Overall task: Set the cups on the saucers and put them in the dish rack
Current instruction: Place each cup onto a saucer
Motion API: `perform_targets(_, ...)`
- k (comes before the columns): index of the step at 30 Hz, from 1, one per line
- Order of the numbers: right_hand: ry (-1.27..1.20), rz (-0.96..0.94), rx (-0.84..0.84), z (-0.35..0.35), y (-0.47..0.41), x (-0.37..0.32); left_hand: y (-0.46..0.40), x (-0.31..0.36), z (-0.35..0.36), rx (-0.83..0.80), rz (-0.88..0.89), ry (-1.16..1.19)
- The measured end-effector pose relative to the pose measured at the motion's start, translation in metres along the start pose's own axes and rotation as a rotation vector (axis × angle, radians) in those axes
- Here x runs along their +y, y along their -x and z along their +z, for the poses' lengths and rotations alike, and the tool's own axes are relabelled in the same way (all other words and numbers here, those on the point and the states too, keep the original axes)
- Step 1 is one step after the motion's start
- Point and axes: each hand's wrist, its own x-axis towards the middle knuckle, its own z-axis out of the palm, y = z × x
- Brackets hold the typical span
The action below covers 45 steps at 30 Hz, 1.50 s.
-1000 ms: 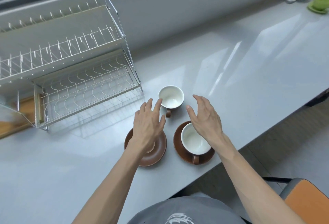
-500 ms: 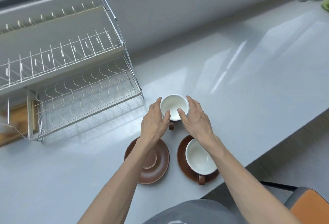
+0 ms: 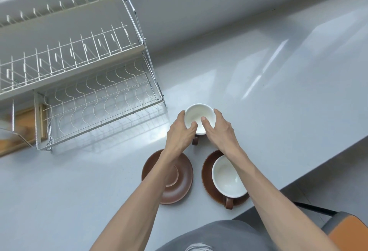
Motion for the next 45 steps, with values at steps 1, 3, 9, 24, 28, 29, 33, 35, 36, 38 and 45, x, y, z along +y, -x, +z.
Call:
perform_targets(1,-0.005,0.001,-0.003,0.000,0.002,-0.001,0.002,0.000,-0.001,-0.001,-0.007,0.001)
perform_targets(3,-0.012,-0.002,-0.007,-0.001,0.007,-0.002,0.007,-0.001,-0.003,0.000,-0.020,0.004)
perform_targets(9,-0.019,-0.056,-0.015,0.001,0.028,-0.009,0.031,-0.006,-0.014,0.050,-0.019,0.039)
perform_targets(24,0.046,-0.174,-0.124,0.060,0.107,-0.007,0.119,-0.077,-0.047,0.113,-0.123,0.119)
perform_targets(28,0.060,-0.190,-0.128,0.072,0.122,0.002,0.132,-0.097,-0.044,0.106,-0.149,0.176)
perform_targets(29,0.065,-0.193,-0.125,0.074,0.124,0.003,0.134,-0.100,-0.043,0.106,-0.147,0.192)
perform_targets(33,0.081,-0.210,-0.121,0.080,0.128,0.006,0.141,-0.110,-0.041,0.111,-0.130,0.238)
perform_targets(35,0.072,-0.209,-0.126,0.083,0.130,0.006,0.143,-0.112,-0.041,0.112,-0.131,0.245)
perform_targets(36,0.064,-0.210,-0.127,0.084,0.131,0.005,0.144,-0.113,-0.041,0.115,-0.128,0.243)
perform_targets(38,0.049,-0.217,-0.120,0.087,0.132,0.005,0.144,-0.116,-0.042,0.121,-0.127,0.251)
perform_targets(45,0.007,-0.226,-0.101,0.094,0.131,0.010,0.144,-0.129,-0.044,0.105,-0.150,0.325)
